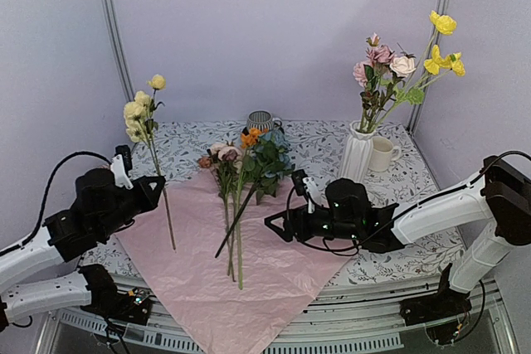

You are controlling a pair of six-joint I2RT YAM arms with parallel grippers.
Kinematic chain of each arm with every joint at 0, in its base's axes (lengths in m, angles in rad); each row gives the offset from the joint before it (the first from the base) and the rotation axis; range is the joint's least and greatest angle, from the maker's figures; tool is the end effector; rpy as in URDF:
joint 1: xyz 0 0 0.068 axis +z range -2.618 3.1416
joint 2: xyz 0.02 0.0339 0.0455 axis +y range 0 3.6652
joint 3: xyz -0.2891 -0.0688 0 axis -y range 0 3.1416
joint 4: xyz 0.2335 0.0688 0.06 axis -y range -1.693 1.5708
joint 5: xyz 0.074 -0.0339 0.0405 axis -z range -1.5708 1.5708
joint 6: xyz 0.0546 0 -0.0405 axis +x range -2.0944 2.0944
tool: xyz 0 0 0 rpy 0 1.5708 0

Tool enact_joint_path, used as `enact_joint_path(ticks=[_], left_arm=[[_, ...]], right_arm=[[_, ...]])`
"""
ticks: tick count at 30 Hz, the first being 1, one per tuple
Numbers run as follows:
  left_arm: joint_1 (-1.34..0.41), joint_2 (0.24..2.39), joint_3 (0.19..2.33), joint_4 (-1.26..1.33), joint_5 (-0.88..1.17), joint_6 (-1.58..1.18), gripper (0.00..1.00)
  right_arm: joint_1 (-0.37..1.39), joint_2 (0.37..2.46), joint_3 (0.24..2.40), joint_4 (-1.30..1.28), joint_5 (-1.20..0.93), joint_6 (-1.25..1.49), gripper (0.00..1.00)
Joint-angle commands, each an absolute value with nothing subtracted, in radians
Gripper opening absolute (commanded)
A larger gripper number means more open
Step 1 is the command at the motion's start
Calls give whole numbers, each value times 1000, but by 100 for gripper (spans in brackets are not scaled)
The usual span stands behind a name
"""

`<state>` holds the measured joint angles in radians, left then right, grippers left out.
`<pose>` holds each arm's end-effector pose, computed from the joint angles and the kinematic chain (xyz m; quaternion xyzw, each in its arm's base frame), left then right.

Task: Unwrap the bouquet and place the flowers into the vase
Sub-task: Pass from the left arm to the right

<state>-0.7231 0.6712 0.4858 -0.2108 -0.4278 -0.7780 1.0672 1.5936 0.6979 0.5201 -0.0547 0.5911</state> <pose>0.1262 -0.0811 0.2615 -0.1399 0.8099 -0.2401 0.5165 0.1609 0.2983 0.2106 -0.2098 0.7994 0.4300 0.3633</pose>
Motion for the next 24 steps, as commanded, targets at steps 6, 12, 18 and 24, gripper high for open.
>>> enact_joint_path(ticks=[6, 12, 18, 24], left_arm=[[-714, 418, 300, 274, 117, -522, 0], [-715, 471, 288, 458, 372, -504, 0], [-726, 545, 261, 678, 556, -546, 0], [-747, 568, 257, 737, 589, -538, 1]], right_arm=[[1101, 1522, 730, 629, -165, 544, 72], [1187, 1549, 937, 539, -126, 424, 70], [1249, 1598, 1092, 541, -101, 323, 70], [1273, 1647, 1201, 540, -115, 263, 63]])
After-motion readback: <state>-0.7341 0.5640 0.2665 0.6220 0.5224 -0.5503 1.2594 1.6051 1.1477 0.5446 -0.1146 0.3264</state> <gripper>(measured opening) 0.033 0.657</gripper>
